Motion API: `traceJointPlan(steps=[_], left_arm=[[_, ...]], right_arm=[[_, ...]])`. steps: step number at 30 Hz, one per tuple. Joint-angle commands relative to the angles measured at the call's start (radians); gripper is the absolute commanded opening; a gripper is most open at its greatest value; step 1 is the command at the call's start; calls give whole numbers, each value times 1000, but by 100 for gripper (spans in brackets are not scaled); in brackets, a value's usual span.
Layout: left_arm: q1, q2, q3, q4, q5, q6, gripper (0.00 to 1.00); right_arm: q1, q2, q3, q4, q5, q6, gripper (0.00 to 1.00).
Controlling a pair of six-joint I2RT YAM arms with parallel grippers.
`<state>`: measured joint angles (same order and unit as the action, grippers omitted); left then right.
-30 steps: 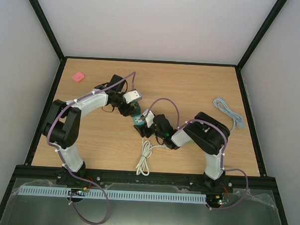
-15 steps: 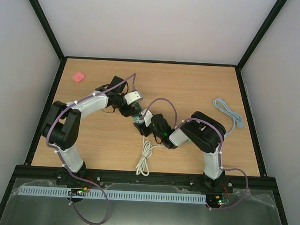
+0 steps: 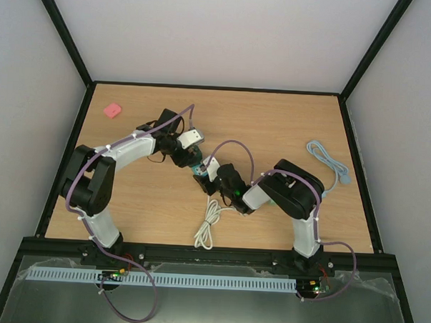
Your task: Pull the plug off the socket
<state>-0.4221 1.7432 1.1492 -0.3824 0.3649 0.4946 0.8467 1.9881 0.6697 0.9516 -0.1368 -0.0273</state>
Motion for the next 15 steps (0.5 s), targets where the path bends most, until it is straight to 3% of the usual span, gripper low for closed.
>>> traceJointPlan(steps=[1, 3, 15], left_arm=[[-24, -57, 4, -59, 104, 2, 41], [-28, -65, 2, -53, 95, 9, 40], [-30, -105, 34, -49, 129, -20, 36]], right_arm=[[-1, 31, 17, -11, 35, -22, 6], [-1, 36, 19, -16, 35, -27, 2], [-6, 65, 17, -46, 21, -24, 2]])
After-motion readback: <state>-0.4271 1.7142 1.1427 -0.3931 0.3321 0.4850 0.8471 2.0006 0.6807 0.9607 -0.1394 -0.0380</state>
